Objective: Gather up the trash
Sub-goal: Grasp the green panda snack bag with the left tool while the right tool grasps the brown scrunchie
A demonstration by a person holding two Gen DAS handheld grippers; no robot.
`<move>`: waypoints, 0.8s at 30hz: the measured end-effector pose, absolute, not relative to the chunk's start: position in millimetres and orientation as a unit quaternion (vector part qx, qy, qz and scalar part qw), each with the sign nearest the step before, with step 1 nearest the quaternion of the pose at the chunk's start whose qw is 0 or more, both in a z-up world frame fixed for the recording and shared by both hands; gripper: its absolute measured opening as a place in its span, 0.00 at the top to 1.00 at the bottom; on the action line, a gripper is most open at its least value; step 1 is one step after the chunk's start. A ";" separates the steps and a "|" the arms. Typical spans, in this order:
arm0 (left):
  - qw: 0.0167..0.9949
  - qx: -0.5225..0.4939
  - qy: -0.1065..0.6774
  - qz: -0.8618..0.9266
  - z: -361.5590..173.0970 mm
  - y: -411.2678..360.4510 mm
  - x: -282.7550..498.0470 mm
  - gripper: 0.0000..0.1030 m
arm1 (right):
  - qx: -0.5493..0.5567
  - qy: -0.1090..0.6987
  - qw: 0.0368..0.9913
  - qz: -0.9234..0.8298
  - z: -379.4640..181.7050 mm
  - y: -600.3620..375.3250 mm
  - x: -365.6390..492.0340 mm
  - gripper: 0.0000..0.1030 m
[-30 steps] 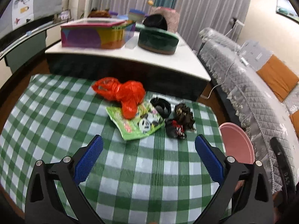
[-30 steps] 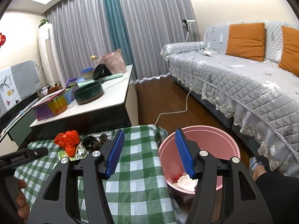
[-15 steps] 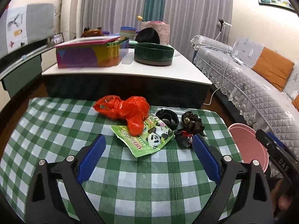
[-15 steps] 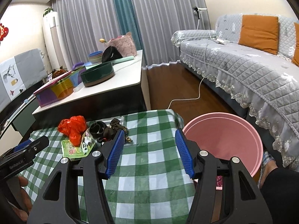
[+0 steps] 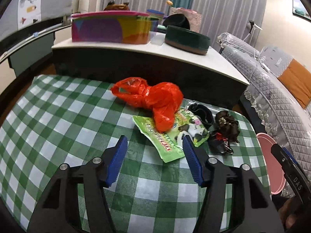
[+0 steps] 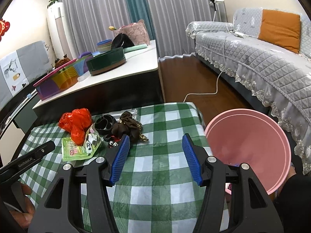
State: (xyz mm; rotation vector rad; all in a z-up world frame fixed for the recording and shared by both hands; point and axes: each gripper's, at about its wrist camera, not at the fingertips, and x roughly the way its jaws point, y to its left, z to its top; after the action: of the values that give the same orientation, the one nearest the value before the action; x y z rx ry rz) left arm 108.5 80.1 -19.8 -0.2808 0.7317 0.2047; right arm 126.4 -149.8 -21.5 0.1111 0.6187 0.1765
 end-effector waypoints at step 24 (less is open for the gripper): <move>0.905 -0.178 0.376 0.089 -45.5 92.7 139.9 0.22 | 0.044 0.339 0.931 0.125 -43.2 -109.0 179.6 0.41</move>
State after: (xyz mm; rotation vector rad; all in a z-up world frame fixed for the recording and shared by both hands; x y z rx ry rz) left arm 139.9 92.7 -45.5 -0.3683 0.7764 0.1831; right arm 179.6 -109.0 -43.2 0.0903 0.6940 0.2552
